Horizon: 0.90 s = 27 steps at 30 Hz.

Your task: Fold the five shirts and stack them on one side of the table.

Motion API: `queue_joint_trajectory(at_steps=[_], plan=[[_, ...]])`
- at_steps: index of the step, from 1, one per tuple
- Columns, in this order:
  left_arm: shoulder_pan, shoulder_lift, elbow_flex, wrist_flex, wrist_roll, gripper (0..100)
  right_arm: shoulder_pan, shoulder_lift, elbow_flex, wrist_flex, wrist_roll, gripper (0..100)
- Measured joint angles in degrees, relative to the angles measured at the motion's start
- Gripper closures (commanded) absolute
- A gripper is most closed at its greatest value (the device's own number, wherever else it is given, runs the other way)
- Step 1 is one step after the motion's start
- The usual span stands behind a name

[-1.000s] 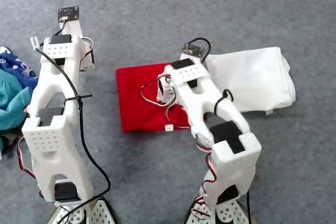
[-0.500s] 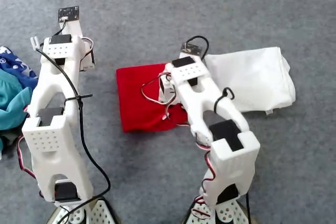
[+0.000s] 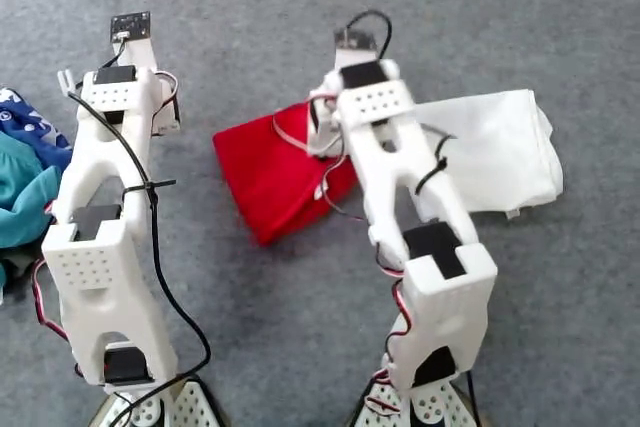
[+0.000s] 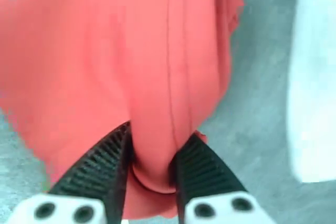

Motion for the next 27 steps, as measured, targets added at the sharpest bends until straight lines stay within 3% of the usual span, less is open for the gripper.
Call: queue_joint_trajectory(at_steps=[11,27], plan=[[0.0,0.0,0.0,0.0,0.0,97,10.64,0.0,-10.11,1.14,14.86,98.3],[0.0,0.44,0.0,0.0,0.0,97,33.05,0.97,-21.45,8.53,25.41,98.3]])
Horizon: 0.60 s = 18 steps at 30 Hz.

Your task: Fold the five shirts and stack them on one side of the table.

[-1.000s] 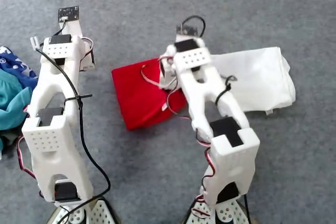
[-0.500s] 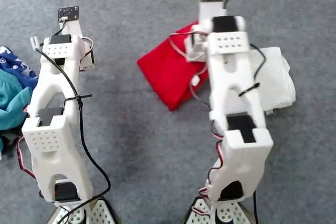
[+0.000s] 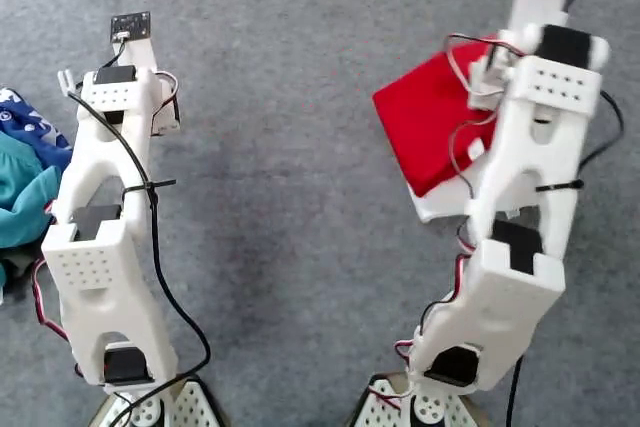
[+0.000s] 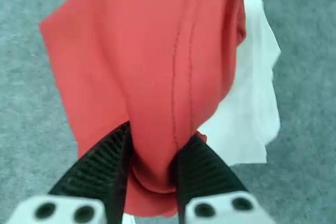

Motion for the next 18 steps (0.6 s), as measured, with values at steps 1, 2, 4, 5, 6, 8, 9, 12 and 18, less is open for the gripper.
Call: queue_joint_trajectory(at_steps=[1,2,4,5,6,8,9,12,18], plan=[[0.0,0.53,0.0,0.0,0.0,97,0.62,0.0,0.0,0.0,0.09,98.3],[0.0,1.23,0.0,0.0,0.0,97,1.41,0.0,0.0,0.0,0.09,98.3],[0.0,2.11,0.09,0.0,0.0,97,3.16,0.0,0.0,0.0,0.09,98.3],[0.0,2.2,0.09,0.0,0.0,97,4.13,0.0,0.26,-0.09,0.09,98.3],[0.0,2.2,0.09,0.0,0.0,97,4.92,0.0,0.35,-0.09,0.09,98.2],[0.0,2.2,0.09,0.0,0.0,97,6.24,0.79,0.35,-0.09,0.09,98.2],[0.0,2.2,0.09,0.0,0.0,97,6.86,1.67,0.35,-0.09,0.09,98.1],[0.0,2.2,0.09,0.0,0.0,97,7.47,3.96,0.44,-0.09,0.09,97.2],[0.35,2.2,0.09,0.0,0.0,97,7.65,7.12,0.44,-0.44,0.09,57.4]])
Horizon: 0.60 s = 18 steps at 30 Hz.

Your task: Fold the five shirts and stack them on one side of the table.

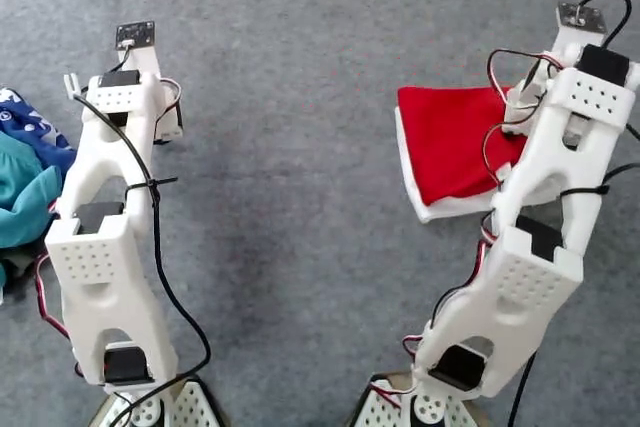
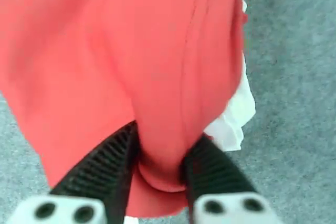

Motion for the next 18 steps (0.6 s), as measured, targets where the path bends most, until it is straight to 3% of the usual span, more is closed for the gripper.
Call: queue_joint_trajectory(at_steps=[1,3,8,13,18], plan=[[0.09,0.0,0.0,0.0,0.0,97,0.26,0.0,0.0,0.0,0.0,51.5],[0.09,0.0,0.0,0.0,0.0,97,1.05,0.0,-0.44,0.0,0.0,49.7],[0.09,0.0,0.0,0.0,0.0,97,1.76,0.0,-4.75,2.81,0.0,67.0],[0.09,0.0,0.0,0.0,0.0,97,1.14,0.0,-9.58,4.13,0.0,97.2],[0.09,0.0,0.0,0.0,0.44,97,-5.27,0.0,-9.93,4.13,-6.68,94.5]])
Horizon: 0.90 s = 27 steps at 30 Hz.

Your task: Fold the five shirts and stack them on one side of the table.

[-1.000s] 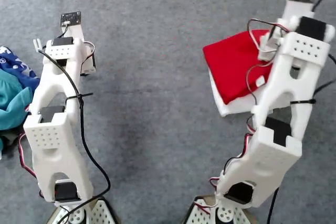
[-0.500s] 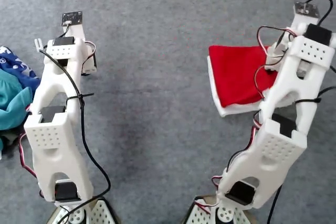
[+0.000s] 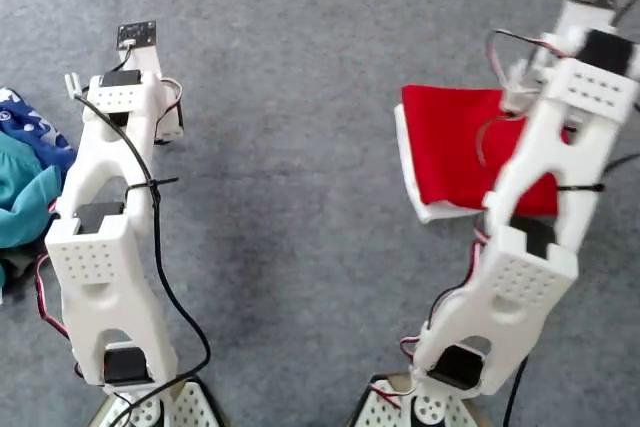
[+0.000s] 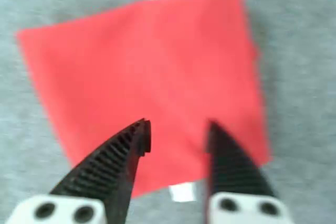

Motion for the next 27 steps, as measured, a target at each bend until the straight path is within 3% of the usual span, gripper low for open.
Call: queue_joint_trajectory(at_steps=[3,6,11,15,21,27], plan=[[0.0,-1.14,-2.55,4.4,2.64,97,-4.57,0.18,0.0,-0.79,-8.44,98.0],[-1.41,-5.54,-6.33,12.22,0.18,97,-7.91,3.52,0.0,-0.97,-13.8,98.2],[-13.54,-13.45,-10.02,20.48,-0.53,97,-8.7,14.24,0.44,-2.81,-22.95,98.3],[-26.11,-17.49,-10.2,21.8,-6.15,95,-8.7,20.92,-0.88,-3.43,-24.53,98.1],[-42.55,-18.81,-9.85,21.8,-8.26,78,-8.62,21.98,-12.4,2.29,-24.62,98.1],[-48.79,-18.81,-4.84,18.02,-10.55,77,-8.62,19.69,-26.64,4.75,-24.7,98.0]])
